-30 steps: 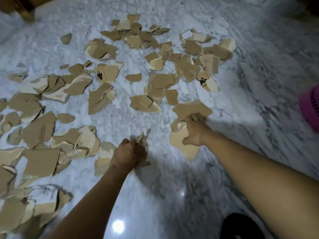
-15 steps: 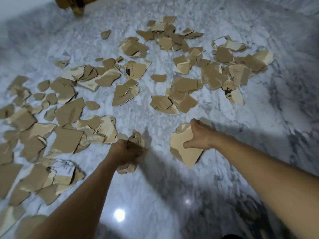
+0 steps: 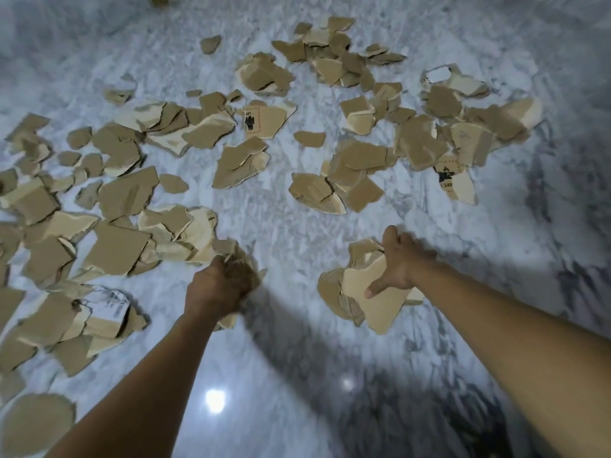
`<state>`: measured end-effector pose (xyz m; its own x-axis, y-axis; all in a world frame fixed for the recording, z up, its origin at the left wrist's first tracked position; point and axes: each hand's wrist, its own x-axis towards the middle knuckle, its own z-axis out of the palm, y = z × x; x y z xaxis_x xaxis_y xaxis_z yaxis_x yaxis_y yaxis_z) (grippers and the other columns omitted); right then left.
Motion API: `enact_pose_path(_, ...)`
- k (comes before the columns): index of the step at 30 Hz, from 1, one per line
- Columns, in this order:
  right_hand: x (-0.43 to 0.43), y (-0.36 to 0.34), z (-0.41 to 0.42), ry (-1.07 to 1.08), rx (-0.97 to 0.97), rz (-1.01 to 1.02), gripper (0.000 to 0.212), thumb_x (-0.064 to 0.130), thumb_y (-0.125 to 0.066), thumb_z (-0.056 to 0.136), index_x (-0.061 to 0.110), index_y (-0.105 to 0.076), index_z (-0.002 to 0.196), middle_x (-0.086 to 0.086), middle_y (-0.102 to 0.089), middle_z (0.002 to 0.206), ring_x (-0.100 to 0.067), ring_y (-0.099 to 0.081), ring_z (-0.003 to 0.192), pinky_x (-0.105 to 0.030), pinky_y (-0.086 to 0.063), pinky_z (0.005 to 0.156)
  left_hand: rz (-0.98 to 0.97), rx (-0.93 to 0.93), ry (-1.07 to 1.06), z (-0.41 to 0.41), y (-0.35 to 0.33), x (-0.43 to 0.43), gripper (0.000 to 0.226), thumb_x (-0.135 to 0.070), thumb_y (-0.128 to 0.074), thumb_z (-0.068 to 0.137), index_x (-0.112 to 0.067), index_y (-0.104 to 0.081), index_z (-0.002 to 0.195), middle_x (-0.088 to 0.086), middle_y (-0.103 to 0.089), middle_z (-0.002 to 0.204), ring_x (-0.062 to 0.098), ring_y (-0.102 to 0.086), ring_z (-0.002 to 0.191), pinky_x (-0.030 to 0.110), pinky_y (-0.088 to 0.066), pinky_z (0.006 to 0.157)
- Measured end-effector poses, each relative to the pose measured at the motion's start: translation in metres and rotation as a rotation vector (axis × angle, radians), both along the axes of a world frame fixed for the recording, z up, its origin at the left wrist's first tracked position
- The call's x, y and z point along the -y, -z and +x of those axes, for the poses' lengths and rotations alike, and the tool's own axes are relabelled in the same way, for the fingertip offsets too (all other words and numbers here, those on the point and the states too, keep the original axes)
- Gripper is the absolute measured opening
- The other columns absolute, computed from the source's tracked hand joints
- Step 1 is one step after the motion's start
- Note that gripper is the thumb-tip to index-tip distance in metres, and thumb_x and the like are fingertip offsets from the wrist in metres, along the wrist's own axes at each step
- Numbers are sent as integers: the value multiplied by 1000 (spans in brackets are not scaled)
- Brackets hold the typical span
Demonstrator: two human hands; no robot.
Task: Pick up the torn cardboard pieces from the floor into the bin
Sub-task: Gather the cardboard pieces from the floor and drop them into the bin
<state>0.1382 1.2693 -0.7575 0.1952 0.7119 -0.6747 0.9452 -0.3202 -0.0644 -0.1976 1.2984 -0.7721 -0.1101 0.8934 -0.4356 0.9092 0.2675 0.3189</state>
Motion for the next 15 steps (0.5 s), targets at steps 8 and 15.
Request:
enact_pose_path(8,1,-17,17,140,-214,38,117,51,-92,61,10,-32,153,-10,-42,153,-29,-44,136,-37,-45,104,-25,301,40,7,-22,5,68,-32,-78,79,-26,-31,127,10,-59,98,32,-58,89,35,-42,76)
enact_pose_path(15,-26,-61,41,226,-272,213,114,53,-94,55,14,-40,148,-5,-51,146,-28,-50,129,-34,-46,92,-109,363,150,17,-43,-17,97,-48,-82,60,-23,-39,142,10,-62,116,27,-59,106,30,-42,83)
